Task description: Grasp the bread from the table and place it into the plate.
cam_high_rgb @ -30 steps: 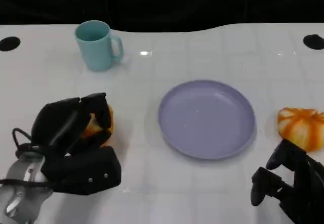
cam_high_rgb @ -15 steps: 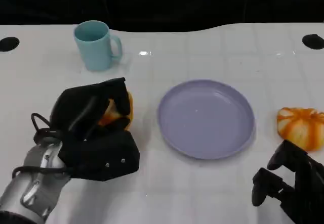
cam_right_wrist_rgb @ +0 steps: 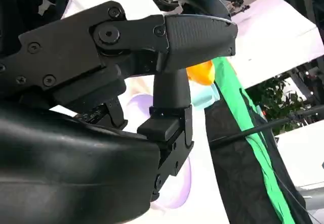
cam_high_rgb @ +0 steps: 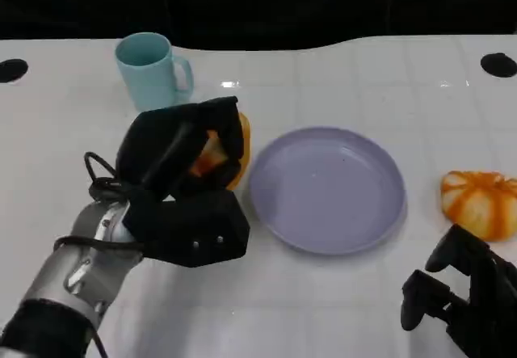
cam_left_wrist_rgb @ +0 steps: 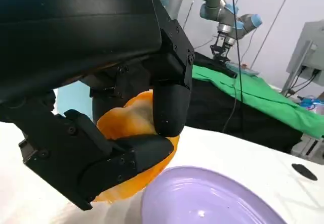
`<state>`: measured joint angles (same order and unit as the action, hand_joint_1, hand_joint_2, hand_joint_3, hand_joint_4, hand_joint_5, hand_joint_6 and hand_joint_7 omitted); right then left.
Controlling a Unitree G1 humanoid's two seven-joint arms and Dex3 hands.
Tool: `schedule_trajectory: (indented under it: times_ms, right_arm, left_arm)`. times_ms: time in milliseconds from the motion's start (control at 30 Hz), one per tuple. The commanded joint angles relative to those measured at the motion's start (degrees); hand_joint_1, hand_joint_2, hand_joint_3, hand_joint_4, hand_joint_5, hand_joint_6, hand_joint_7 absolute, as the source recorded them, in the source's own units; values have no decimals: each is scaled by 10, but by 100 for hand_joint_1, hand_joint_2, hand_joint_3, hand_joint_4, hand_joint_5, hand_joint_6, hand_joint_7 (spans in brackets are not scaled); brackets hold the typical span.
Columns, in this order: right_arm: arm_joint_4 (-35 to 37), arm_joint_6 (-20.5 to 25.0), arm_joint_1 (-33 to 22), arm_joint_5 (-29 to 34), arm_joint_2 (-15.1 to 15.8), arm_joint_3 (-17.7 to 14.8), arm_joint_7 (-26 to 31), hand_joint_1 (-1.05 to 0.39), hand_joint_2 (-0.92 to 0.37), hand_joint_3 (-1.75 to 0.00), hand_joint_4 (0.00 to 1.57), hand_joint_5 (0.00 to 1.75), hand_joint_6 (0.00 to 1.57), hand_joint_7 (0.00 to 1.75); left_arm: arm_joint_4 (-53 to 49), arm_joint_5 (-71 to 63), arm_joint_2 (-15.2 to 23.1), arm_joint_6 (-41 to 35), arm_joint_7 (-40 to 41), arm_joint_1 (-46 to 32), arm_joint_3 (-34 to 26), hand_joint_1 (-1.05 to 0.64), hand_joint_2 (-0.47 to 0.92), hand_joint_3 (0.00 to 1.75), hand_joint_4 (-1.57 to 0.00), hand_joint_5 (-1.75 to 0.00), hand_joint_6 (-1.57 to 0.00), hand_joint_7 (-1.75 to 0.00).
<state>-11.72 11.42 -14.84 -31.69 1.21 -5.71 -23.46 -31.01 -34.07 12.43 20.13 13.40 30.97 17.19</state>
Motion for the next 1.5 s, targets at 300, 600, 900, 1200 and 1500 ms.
schedule_trajectory:
  times_ms: [300, 600, 900, 1200, 1500]
  right_arm:
    - [-2, -4, -1, 3, 2, -2, 3, -57, -92, -40, 74, 175, 56, 162]
    - [3, -9, -1, 3, 3, -4, -6, -57, -92, -40, 72, 175, 54, 160]
    - [-4, -5, -3, 4, 4, -4, -2, -57, -92, -41, 73, 175, 55, 161]
    - [-4, -5, -3, 4, 4, -4, -2, -57, -92, -41, 73, 175, 54, 161]
    - [-4, -4, -3, 4, 4, -4, -2, -57, -92, -41, 73, 175, 54, 161]
  left_arm:
    - [-30, -12, -5, 8, 16, 42, 8, -14, 40, 126, -77, -163, -67, -175]
    - [-123, -4, -65, 57, 5, 123, 36, -11, 34, 140, -96, -175, -71, -175]
    - [-164, -2, -86, 67, -1, 152, 47, -14, 39, 144, -94, -175, -75, -175]
    - [-166, -3, -86, 69, -1, 153, 47, -14, 39, 143, -94, -175, -75, -175]
    - [-166, -3, -86, 69, -1, 153, 47, -14, 39, 143, -94, -175, -75, -175]
